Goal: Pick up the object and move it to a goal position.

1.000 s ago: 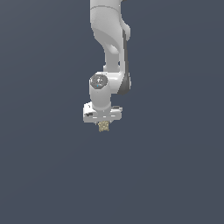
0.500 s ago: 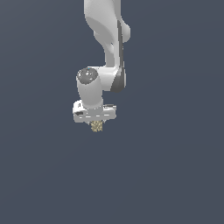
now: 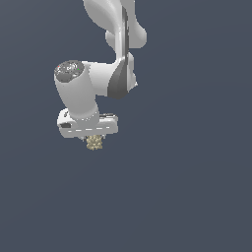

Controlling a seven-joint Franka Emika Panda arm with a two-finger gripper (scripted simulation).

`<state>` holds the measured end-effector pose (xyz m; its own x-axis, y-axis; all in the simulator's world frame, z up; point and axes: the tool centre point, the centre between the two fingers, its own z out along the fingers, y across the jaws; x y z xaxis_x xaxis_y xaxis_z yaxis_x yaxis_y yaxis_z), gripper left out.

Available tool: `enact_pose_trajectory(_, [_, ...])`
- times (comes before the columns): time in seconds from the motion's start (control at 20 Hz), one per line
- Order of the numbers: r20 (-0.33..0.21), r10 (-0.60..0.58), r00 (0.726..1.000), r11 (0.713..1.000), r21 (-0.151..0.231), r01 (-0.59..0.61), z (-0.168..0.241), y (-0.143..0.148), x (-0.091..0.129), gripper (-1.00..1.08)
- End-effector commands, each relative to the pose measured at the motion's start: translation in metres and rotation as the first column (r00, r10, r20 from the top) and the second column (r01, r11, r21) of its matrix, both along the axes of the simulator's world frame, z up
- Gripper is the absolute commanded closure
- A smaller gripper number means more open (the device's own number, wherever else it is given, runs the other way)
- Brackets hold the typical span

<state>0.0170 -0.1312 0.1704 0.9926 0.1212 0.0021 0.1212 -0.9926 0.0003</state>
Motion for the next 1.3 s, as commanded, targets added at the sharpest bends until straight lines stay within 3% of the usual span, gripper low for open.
enact_pose_trajectory(0.0, [-0.001,0.001,1.000,1.000,0.000,-0.001,0.016,-0.012,0.010,1.08])
enact_pose_trajectory(0.7, [-0.001,0.001,1.000,1.000,0.000,-0.001,0.082,-0.062,0.057,1.08])
enact_pose_trajectory(1.25, [-0.002,0.001,1.000,1.000,0.000,-0.001,0.112,-0.085,0.080,1.08])
